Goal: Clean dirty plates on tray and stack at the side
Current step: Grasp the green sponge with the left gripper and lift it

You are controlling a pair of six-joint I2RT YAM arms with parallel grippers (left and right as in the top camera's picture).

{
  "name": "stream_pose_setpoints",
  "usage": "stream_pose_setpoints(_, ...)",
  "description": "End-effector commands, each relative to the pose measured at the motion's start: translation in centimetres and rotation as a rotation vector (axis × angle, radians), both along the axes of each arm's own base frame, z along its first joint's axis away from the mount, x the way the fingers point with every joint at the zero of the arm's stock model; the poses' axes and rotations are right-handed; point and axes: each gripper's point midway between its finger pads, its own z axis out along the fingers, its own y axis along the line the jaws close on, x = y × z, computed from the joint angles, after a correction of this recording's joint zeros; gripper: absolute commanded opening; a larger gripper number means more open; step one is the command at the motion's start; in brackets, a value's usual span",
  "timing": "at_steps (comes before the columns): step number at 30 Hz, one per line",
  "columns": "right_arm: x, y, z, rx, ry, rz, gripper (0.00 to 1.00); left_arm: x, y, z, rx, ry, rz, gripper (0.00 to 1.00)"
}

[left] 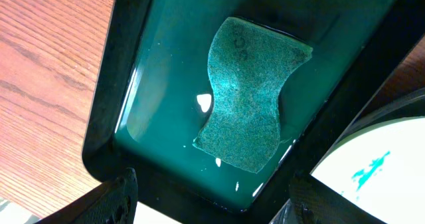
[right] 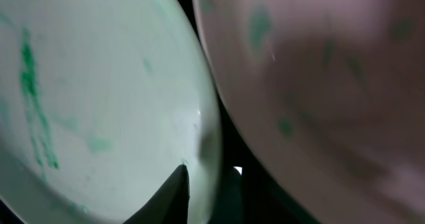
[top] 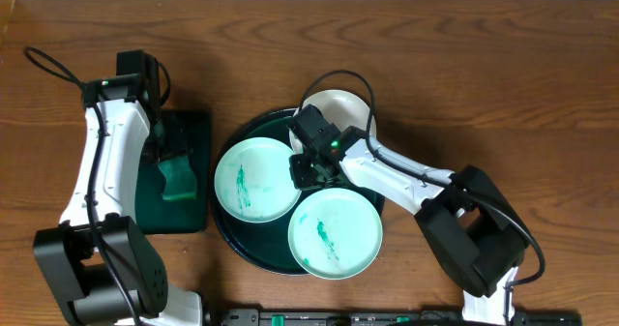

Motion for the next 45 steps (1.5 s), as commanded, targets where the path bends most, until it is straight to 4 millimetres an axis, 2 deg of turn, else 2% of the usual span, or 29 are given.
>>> stream_pose_setpoints(1,0.7,1.0,-0.2,0.012,-0.025,-0.002,0.24,-0.2,0.7,-0.1,0.028,0.004,0.028,0.74)
stream_pose_setpoints(3,0.6,1.1,-1.2,0.01,-0.011,0.0,0.22,-0.1,0.7,-0.1,0.028,0.002,0.028,0.74)
stream_pose_setpoints(7,0.3,1.0,-2.2,0.023,0.04,0.0,0.02,0.0,0.9,-0.1,0.029,-0.004,0.035,0.74)
stream_pose_setpoints(10,0.5,0.6,-2.3,0.027,0.054,-0.01,0.01,-0.1,1.4,-0.1,0.03,-0.007,0.048,0.72)
stream_pose_setpoints(13,0.6,0.5,-2.3,0.025,0.055,-0.012,0.01,-0.3,2.0,-0.1,0.03,-0.008,0.07,0.66)
stream_pose_setpoints(17,0.5,0.4,-2.4,0.023,0.057,-0.012,0.01,-0.1,2.3,-0.3,0.005,-0.008,0.034,0.66)
stream_pose_setpoints(22,0.5,0.3,-2.4,0.019,0.059,0.0,0.01,0.3,1.1,-2.0,-0.105,0.017,-0.034,0.66)
stream_pose_setpoints(29,0.5,0.2,-2.4,0.019,0.058,0.002,0.01,0.5,0.7,-6.5,-0.161,0.116,-0.042,0.64)
stream_pose_setpoints(35,0.4,0.4,-2.4,0.026,0.058,0.019,0.01,0.0,0.5,-10.1,-0.188,0.212,-0.036,0.52)
stream_pose_setpoints(38,0.4,0.4,-2.3,0.026,0.058,0.019,0.01,0.0,0.1,-11.8,-0.222,0.239,-0.035,0.38)
stream_pose_setpoints(41,0.4,0.4,-2.3,0.027,0.057,0.019,0.01,-0.2,0.0,-13.1,-0.228,0.262,-0.033,0.19)
stream_pose_setpoints(42,0.4,0.4,-2.3,0.028,0.056,0.019,0.01,-0.2,0.0,-13.4,-0.229,0.267,-0.033,0.08)
stream_pose_setpoints(45,0.4,0.4,-2.3,0.029,0.055,0.019,0.01,-0.2,0.0,-13.5,-0.23,0.269,-0.033,0.07)
